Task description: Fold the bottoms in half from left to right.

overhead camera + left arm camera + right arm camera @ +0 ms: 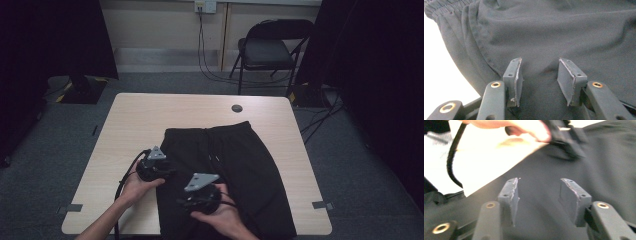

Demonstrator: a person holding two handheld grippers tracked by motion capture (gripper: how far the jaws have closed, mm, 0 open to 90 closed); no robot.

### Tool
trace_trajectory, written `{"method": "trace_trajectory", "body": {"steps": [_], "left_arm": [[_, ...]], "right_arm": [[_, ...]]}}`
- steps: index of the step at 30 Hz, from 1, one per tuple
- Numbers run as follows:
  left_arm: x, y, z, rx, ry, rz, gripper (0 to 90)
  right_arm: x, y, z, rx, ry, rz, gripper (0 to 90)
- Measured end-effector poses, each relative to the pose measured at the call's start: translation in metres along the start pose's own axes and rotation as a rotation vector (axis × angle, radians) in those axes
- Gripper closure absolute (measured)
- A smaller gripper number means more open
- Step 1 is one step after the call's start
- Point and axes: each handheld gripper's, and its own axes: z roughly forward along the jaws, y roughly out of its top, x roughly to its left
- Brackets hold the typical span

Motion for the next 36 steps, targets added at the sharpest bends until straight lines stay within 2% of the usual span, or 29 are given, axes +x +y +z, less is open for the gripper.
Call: {"method": "trace_trajectory", "body": {"steps": [2,5,8,10,11,13,14,15,16,17,18,19,20,21,22,23,24,25,27,28,29,30,31,33,34,35,36], "left_arm": [[0.001,-0.001,0.001,-0.014,0.005,-0.006,54.6],[0.001,-0.002,0.001,-0.022,0.014,-0.009,54.7],[0.001,-0.002,0.002,-0.036,0.020,-0.015,54.7],[0.001,-0.002,0.003,-0.038,0.018,-0.025,54.7],[0.003,-0.002,0.002,-0.040,0.025,-0.020,54.6],[0.003,-0.002,0.002,-0.037,0.026,-0.017,53.8],[0.004,-0.003,0.001,-0.031,0.027,-0.038,52.2],[0.004,-0.003,0.001,-0.031,0.027,-0.038,51.0],[0.007,-0.003,-0.001,-0.041,0.032,-0.063,50.4],[0.007,-0.003,-0.001,-0.041,0.032,-0.063,49.7],[0.009,-0.003,-0.003,-0.062,0.040,-0.073,48.6],[0.010,-0.002,-0.006,-0.075,0.046,-0.082,47.9],[0.013,-0.001,-0.013,-0.120,0.057,-0.115,47.7],[0.013,-0.001,-0.013,-0.120,0.057,-0.115,47.6],[0.016,0.000,-0.021,-0.160,0.070,-0.143,47.1],[0.016,0.000,-0.021,-0.160,0.070,-0.143,46.7],[0.018,-0.001,-0.025,-0.190,0.080,-0.160,46.6],[0.018,-0.001,-0.025,-0.190,0.080,-0.160,46.6],[0.020,-0.001,-0.028,-0.203,0.091,-0.172,46.2],[0.018,0.000,-0.027,-0.213,0.095,-0.180,46.0],[0.018,0.000,-0.027,-0.213,0.095,-0.180,46.0],[0.015,0.001,-0.027,-0.210,0.114,-0.158,46.1],[0.015,0.001,-0.027,-0.210,0.114,-0.158,46.2],[0.012,0.003,-0.025,-0.196,0.097,-0.140,46.2],[0.009,0.003,-0.023,-0.186,0.088,-0.137,46.2],[0.006,0.003,-0.020,-0.172,0.081,-0.122,46.2],[0.003,0.003,-0.014,-0.129,0.073,-0.089,46.2]], "right_arm": [[0.014,0.005,0.022,0.029,0.023,-0.033,54.4],[0.029,0.010,0.049,0.053,0.055,-0.047,55.5],[0.034,0.011,0.068,0.079,0.062,-0.035,48.9],[0.036,0.010,0.073,0.086,0.064,-0.033,45.3],[0.040,0.007,0.078,0.082,0.047,-0.060,41.5],[0.042,0.007,0.078,0.080,0.036,-0.073,42.0],[0.042,0.007,0.077,0.077,0.034,-0.079,54.1],[0.040,0.007,0.077,0.070,0.025,-0.078,60.4],[0.038,0.007,0.077,0.065,0.017,-0.072,67.9],[0.038,0.007,0.077,0.065,0.017,-0.072,67.9],[0.032,0.006,0.076,0.059,0.001,-0.065,78.4],[0.030,0.007,0.075,0.061,0.005,-0.054,80.4],[0.027,0.007,0.073,0.049,0.009,-0.037,83.4],[0.027,0.007,0.073,0.049,0.009,-0.037,83.4],[0.023,0.009,0.062,0.018,-0.007,-0.027,85.1],[0.023,0.009,0.062,0.018,-0.007,-0.027,85.1],[0.016,0.012,0.045,-0.021,-0.029,-0.006,86.3],[0.016,0.012,0.045,-0.021,-0.029,-0.006,86.3],[0.006,0.014,0.025,-0.041,-0.074,-0.003,86.9],[-0.006,0.013,0.013,-0.036,-0.106,0.007,87.1],[-0.006,0.013,0.013,-0.036,-0.106,0.007,87.1],[-0.015,0.006,0.008,-0.012,-0.145,0.011,87.4],[-0.015,0.006,0.008,-0.012,-0.145,0.011,87.4],[-0.024,-0.010,0.009,0.038,-0.187,0.015,87.4],[-0.030,-0.025,0.012,0.060,-0.182,0.028,87.2],[-0.030,-0.025,0.012,0.060,-0.182,0.028,87.2],[-0.032,-0.037,0.015,0.062,-0.159,0.051,82.3]]}}
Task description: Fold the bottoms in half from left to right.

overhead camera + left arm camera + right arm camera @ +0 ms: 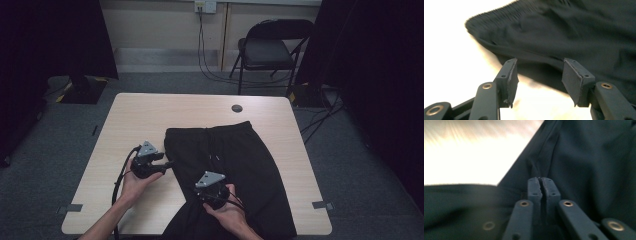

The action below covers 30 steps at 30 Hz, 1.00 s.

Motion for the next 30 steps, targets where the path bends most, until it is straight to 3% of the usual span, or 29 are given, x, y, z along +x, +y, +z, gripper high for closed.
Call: {"method": "trace_trajectory", "body": {"steps": [1,2,4,6,10,11,13,14,16,19,25,26,29,30], "left_arm": [[0.000,0.000,0.000,0.000,0.000,0.000,46.2],[-0.003,0.000,0.005,0.029,0.002,0.035,46.2],[-0.005,-0.001,0.007,0.055,-0.002,0.052,46.2],[-0.005,-0.003,0.009,0.072,-0.002,0.061,46.2],[-0.004,-0.003,0.008,0.075,-0.004,0.044,46.0],[-0.002,-0.003,0.007,0.066,-0.006,0.021,45.9],[-0.001,-0.002,0.005,0.058,0.000,0.015,45.5],[0.004,-0.002,0.002,0.042,0.003,-0.021,44.8],[0.008,0.000,0.000,0.040,0.008,-0.045,40.7],[0.013,0.006,-0.002,0.051,0.017,-0.036,38.5],[0.025,0.020,0.001,0.017,0.025,-0.019,37.5],[0.032,0.024,0.010,0.034,0.017,-0.062,37.4],[0.035,0.025,0.019,0.044,0.029,-0.068,37.2],[0.038,0.025,0.027,0.039,0.046,-0.097,38.4]], "right_arm": [[0.000,0.000,0.000,0.000,0.000,0.000,82.3],[0.000,-0.003,0.002,-0.009,0.001,-0.003,73.0],[0.000,0.001,0.004,-0.018,-0.009,0.009,61.4],[-0.001,0.006,0.005,-0.049,0.001,0.029,56.4],[-0.001,0.011,0.010,-0.047,0.005,0.029,55.4],[-0.002,0.011,0.014,-0.045,0.013,0.051,61.8],[-0.002,0.012,0.015,-0.068,0.029,0.062,70.2],[-0.001,0.013,0.013,-0.082,0.034,0.059,76.1],[0.003,0.015,0.010,-0.094,0.056,0.036,87.3],[0.008,0.018,0.011,-0.071,0.072,-0.003,89.1],[0.011,0.016,0.019,-0.057,0.073,-0.007,89.0],[0.013,0.016,0.021,-0.048,0.076,-0.017,88.8],[0.015,0.015,0.021,-0.044,0.082,-0.022,88.7],[0.016,0.014,0.022,-0.037,0.088,-0.029,88.5]]}}
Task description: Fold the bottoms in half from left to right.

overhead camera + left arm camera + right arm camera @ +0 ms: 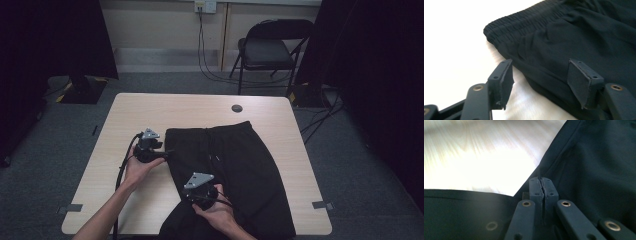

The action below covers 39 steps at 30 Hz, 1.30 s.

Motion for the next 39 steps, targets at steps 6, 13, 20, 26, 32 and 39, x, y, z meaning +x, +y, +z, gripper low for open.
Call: {"method": "trace_trajectory", "body": {"steps": [6,13,20,26,32,39], "left_arm": [[0.004,0.004,0.018,0.032,0.009,-0.027,38.3],[0.004,0.002,0.028,0.055,0.069,-0.036,40.2],[0.000,0.000,0.027,0.044,0.015,0.000,84.0],[0.006,0.001,0.024,-0.048,-0.049,-0.103,88.8],[0.007,0.019,0.004,-0.151,-0.092,-0.143,88.8],[0.003,0.048,-0.028,-0.219,-0.089,-0.114,88.7]], "right_arm": [[0.004,-0.001,-0.002,0.006,-0.001,-0.017,88.5],[0.007,-0.004,-0.004,0.006,0.014,-0.023,86.6],[0.007,-0.003,0.001,-0.015,-0.001,-0.006,73.5],[0.002,0.003,-0.004,-0.026,0.003,0.000,88.9],[0.004,0.031,-0.027,-0.125,0.029,0.015,89.2],[0.011,0.065,-0.053,-0.224,0.047,0.000,89.3]]}}
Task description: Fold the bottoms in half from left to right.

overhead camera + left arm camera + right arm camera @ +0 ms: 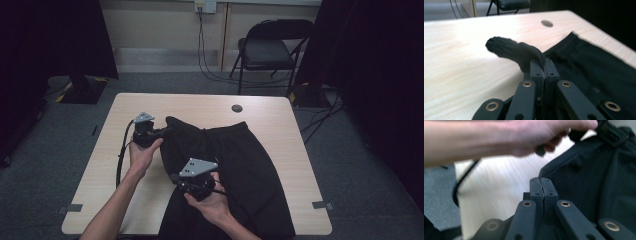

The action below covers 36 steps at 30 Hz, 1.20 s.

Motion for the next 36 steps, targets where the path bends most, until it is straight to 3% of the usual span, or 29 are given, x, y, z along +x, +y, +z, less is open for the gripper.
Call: {"method": "trace_trajectory", "body": {"steps": [1,2,4,5,6,7,8,9,13,16,17,18,19,22,24,27,31,34,36], "left_arm": [[-0.002,0.004,-0.003,-0.002,0.005,0.012,88.7],[-0.002,0.006,-0.006,-0.008,0.002,0.012,88.7],[0.000,0.011,-0.013,-0.044,-0.008,-0.035,88.6],[0.000,0.016,-0.021,-0.081,-0.031,-0.084,88.6],[0.000,0.016,-0.021,-0.081,-0.031,-0.084,88.6],[-0.001,0.024,-0.029,-0.078,-0.004,-0.047,88.6],[0.000,0.027,-0.034,-0.082,0.002,-0.035,88.6],[0.000,0.027,-0.034,-0.082,0.002,-0.035,88.6],[0.001,0.046,-0.056,-0.106,0.024,-0.036,88.7],[-0.001,0.064,-0.071,-0.114,0.048,0.000,88.6],[-0.003,0.075,-0.080,-0.129,0.067,0.011,88.6],[-0.003,0.075,-0.080,-0.129,0.067,0.011,88.6],[-0.004,0.082,-0.086,-0.147,0.066,0.036,88.6],[-0.002,0.079,-0.083,-0.138,0.077,0.027,88.6],[-0.001,0.067,-0.069,-0.105,0.084,0.034,88.6],[-0.004,0.042,-0.037,-0.042,0.054,0.038,88.5],[-0.016,0.023,0.001,0.021,0.028,0.035,88.4],[-0.024,0.023,0.019,0.029,0.004,0.026,88.4],[-0.032,0.027,0.028,0.029,-0.007,0.042,88.4]], "right_arm": [[0.003,0.013,-0.004,-0.021,0.009,-0.013,89.3],[0.003,0.013,-0.004,-0.021,0.009,-0.013,89.3],[0.003,0.023,-0.006,-0.040,0.019,-0.010,89.4],[0.004,0.032,-0.008,-0.049,0.034,-0.003,89.4],[0.004,0.038,-0.009,-0.057,0.039,-0.001,89.4],[0.005,0.043,-0.009,-0.067,0.046,0.002,89.5],[0.006,0.049,-0.010,-0.078,0.055,0.003,89.5],[0.006,0.049,-0.010,-0.078,0.055,0.003,89.5],[0.016,0.077,-0.017,-0.133,0.075,-0.027,89.5],[0.020,0.099,-0.021,-0.178,0.087,-0.035,89.6],[0.019,0.109,-0.024,-0.220,0.105,-0.018,89.6],[0.019,0.109,-0.024,-0.220,0.105,-0.018,89.6],[0.017,0.115,-0.029,-0.254,0.109,-0.012,89.6],[0.017,0.115,-0.031,-0.261,0.112,-0.010,89.6],[0.008,0.099,-0.036,-0.246,0.084,0.005,89.6],[-0.006,0.072,-0.040,-0.204,0.053,0.047,89.6],[-0.025,0.032,-0.048,-0.163,0.004,0.115,89.6],[-0.041,0.008,-0.058,-0.145,-0.046,0.161,89.6],[-0.050,-0.002,-0.069,-0.150,-0.080,0.181,89.6]]}}
